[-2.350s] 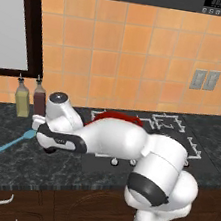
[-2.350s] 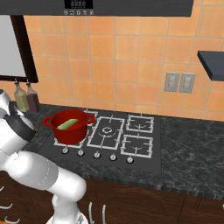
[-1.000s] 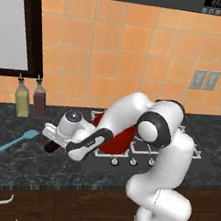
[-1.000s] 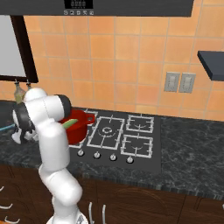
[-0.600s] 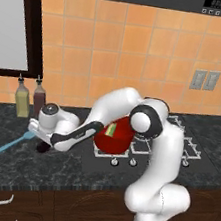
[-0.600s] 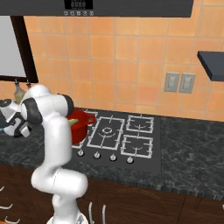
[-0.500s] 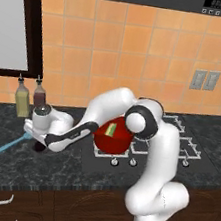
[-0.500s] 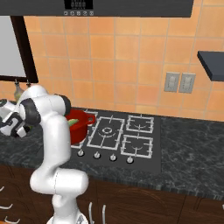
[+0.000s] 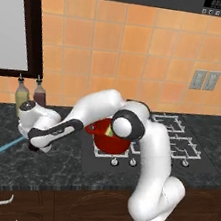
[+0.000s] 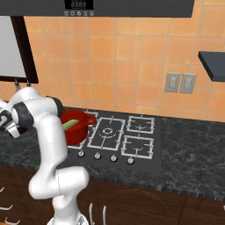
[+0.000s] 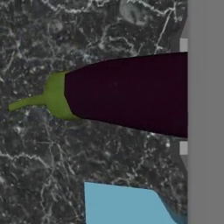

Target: Put the eggplant and corn in the pot. Retrieve the spatula and lightly stir the vegetables in the pot.

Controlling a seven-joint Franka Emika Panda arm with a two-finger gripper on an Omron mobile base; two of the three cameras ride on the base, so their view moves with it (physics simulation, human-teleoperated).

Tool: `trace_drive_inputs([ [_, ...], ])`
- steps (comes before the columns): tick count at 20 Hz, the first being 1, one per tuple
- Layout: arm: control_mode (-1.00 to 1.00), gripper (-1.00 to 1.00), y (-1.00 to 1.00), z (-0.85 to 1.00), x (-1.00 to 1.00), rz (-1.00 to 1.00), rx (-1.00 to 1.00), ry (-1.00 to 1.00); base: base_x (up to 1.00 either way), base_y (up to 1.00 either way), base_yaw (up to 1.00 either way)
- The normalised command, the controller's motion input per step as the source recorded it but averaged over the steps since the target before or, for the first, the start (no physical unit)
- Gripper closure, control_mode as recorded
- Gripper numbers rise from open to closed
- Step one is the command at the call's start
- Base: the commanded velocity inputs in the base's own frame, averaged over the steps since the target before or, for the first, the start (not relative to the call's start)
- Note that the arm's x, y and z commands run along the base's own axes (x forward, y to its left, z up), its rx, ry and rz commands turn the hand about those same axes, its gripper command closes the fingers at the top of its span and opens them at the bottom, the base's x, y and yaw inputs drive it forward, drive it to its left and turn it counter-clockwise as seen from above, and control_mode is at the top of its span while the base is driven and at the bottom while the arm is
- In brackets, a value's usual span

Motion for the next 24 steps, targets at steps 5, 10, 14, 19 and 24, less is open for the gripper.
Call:
trace_drive_inputs([
  [5,-1.0,1.0,-0.82,0.47,-0.71,0.0,0.0,-0.05,0.0,0.0,0.0],
  [10,-1.0,1.0,-0.92,1.0,-0.62,0.0,0.03,-0.08,0.0,0.0,0.0],
  [14,-1.0,1.0,-1.0,1.0,-0.47,0.03,0.05,-0.04,0.0,0.0,0.0],
  [19,-1.0,1.0,-0.99,1.0,-0.31,0.05,0.02,-0.02,0.0,0.0,0.0],
  [24,-1.0,1.0,-1.0,0.93,-0.18,0.12,0.01,0.01,0.0,0.0,0.0],
])
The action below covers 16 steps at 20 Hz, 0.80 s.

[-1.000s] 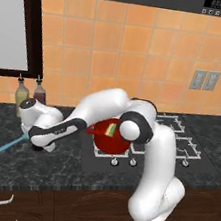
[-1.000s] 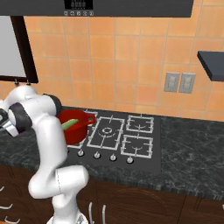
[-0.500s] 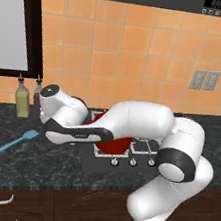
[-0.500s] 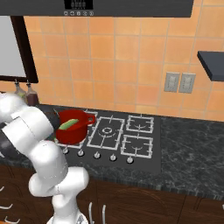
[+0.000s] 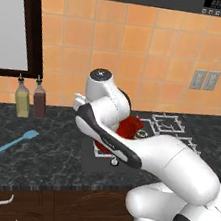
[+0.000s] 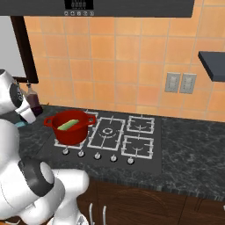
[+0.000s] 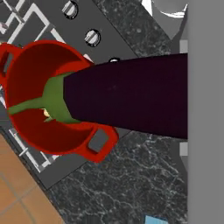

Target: Put the eggplant and corn in the pot. Retrieve the spatula and lightly stir the vegetables in the pot.

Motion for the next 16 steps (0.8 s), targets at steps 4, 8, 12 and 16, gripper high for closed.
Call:
trace_drive_inputs([
  [4,-1.0,1.0,-1.0,0.44,0.0,0.13,0.02,0.16,0.0,0.0,0.0],
  [8,-1.0,1.0,-0.9,-0.02,0.38,0.18,0.1,0.18,0.0,0.0,0.0],
  [12,-1.0,1.0,-0.34,-0.17,0.51,0.08,0.02,0.14,0.0,0.0,0.0],
  [16,-1.0,1.0,0.01,-0.39,0.48,0.0,-0.03,0.12,0.0,0.0,0.0],
])
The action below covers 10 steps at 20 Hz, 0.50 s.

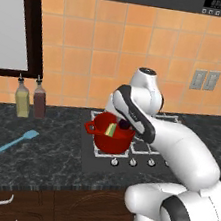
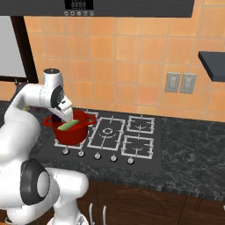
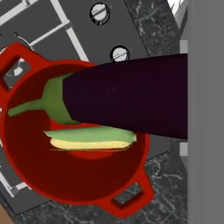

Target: Put the eggplant and corn in the pot. Retrieve the spatula and lightly stir the vegetables in the pot.

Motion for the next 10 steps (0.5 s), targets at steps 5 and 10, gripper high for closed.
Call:
trace_drive_inputs([
  [5,-1.0,1.0,0.0,-0.34,0.59,0.0,-0.02,0.07,0.0,0.0,0.0],
  [10,-1.0,1.0,0.02,-0.33,0.43,0.0,-0.01,0.05,0.0,0.0,0.0],
])
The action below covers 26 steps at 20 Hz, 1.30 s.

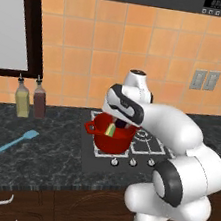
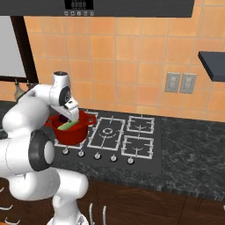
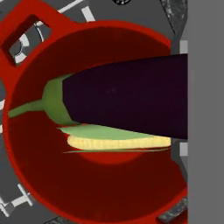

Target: Put the eggplant and corn in the pot. Retrieve the spatula and lightly stir the vegetables in the pot.

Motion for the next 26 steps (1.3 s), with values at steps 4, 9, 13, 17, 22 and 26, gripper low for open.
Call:
trace_drive_inputs([
  [4,-1.0,1.0,0.17,-0.4,0.12,0.0,-0.01,0.05,0.0,0.0,0.0],
  [9,-1.0,1.0,0.04,-0.33,0.14,0.0,0.0,0.06,0.0,0.0,0.0],
  [13,-1.0,1.0,0.0,-0.24,0.08,0.0,0.0,0.02,0.0,0.0,0.0],
  [17,-1.0,-1.0,0.01,-0.08,0.04,0.0,0.0,0.0,0.0,0.0,0.0],
  [22,-1.0,-1.0,0.0,0.0,0.0,0.0,0.0,0.0,0.0,0.0,0.0],
  [26,-1.0,-1.0,0.0,0.0,0.0,0.0,0.0,0.0,0.0,0.0,0.0],
])
